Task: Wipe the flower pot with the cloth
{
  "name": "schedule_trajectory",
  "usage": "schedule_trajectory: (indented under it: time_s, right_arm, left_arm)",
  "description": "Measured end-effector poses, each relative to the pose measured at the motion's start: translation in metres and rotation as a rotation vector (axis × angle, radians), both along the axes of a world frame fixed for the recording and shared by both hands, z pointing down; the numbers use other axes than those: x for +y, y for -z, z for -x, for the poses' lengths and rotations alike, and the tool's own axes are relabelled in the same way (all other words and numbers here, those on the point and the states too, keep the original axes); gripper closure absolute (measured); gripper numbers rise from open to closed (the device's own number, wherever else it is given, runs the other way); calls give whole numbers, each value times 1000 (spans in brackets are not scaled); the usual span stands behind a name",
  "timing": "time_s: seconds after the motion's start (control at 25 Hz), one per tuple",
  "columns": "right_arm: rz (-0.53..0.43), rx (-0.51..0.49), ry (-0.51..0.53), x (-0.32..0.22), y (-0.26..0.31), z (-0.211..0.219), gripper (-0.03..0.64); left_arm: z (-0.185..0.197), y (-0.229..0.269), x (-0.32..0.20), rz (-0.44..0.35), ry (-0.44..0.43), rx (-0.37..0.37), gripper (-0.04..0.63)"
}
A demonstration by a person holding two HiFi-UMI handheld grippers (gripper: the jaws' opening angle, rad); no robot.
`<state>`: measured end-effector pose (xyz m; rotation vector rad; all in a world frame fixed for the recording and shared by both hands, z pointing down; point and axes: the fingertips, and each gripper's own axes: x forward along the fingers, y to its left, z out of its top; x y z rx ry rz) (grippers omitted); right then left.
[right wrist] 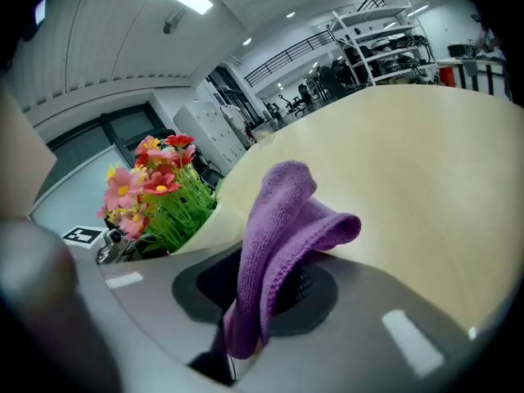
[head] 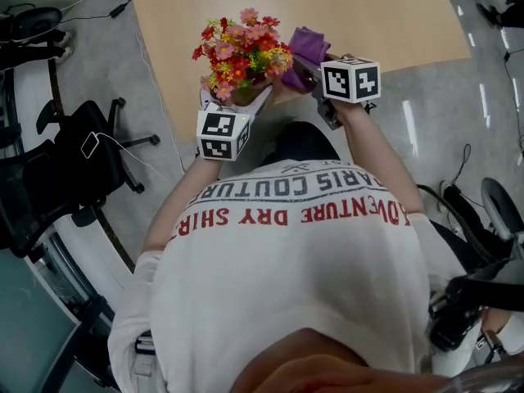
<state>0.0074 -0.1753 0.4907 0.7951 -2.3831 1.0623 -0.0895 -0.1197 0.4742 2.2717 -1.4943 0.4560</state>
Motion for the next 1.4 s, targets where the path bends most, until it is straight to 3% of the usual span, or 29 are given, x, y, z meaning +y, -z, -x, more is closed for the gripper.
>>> schedule_trajectory:
  time_s: [0.28,0.52,0.72,1.12,1.4]
  right_arm:
    - [-21,-47,-40,19,13,-10,558]
    - [-21,-70,-49,27,13,-14,558]
    - [20,-78,-21,37,9,-12,558]
    - [66,-209,0,43,29,-3,558]
    - [79,-280,51,41,47,17,558]
  left_arm:
    - [3,0,-8,-16,162,-72,146]
    - [1,-5,-8,-9,154,-93,178]
    - [6,-7,-10,-13,24,-92,179]
    - [10,-5,2,-24,-346,-98,179]
    - [12,1,8,-25,-460,-102,179]
